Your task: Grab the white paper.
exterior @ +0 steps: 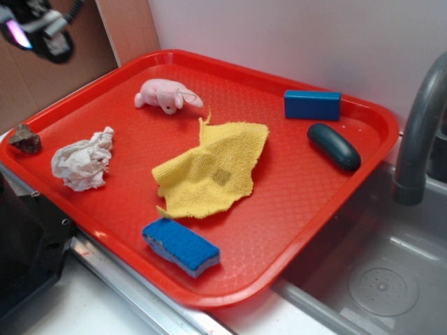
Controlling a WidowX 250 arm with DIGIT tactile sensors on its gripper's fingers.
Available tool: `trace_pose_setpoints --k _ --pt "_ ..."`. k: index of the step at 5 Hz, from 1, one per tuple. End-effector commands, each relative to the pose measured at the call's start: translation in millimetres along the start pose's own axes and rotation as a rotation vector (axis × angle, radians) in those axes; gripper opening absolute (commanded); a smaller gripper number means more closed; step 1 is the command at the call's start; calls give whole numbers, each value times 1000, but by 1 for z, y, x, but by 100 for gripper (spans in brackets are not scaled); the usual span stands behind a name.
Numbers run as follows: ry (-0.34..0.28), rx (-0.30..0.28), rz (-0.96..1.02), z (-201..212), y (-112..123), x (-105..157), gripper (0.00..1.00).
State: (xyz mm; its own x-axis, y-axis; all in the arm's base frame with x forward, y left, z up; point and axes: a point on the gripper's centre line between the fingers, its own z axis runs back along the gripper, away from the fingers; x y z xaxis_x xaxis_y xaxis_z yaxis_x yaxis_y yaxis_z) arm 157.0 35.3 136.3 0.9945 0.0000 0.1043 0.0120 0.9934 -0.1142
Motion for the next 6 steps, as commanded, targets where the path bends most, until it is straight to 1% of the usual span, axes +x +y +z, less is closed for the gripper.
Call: trace_pose_setpoints --k 1,2,3,4,5,6 --pt "-33 44 44 -66 32 -36 100" --pt "5 53 84 -80 38 -63 100" --pt "30 67 38 -94 24 -80 100" --pt "-7 49 -28 -90 19 -67 100" --pt "26 41 -84 -82 13 -57 100" --pt "54 72 -98 -75 6 -44 100"
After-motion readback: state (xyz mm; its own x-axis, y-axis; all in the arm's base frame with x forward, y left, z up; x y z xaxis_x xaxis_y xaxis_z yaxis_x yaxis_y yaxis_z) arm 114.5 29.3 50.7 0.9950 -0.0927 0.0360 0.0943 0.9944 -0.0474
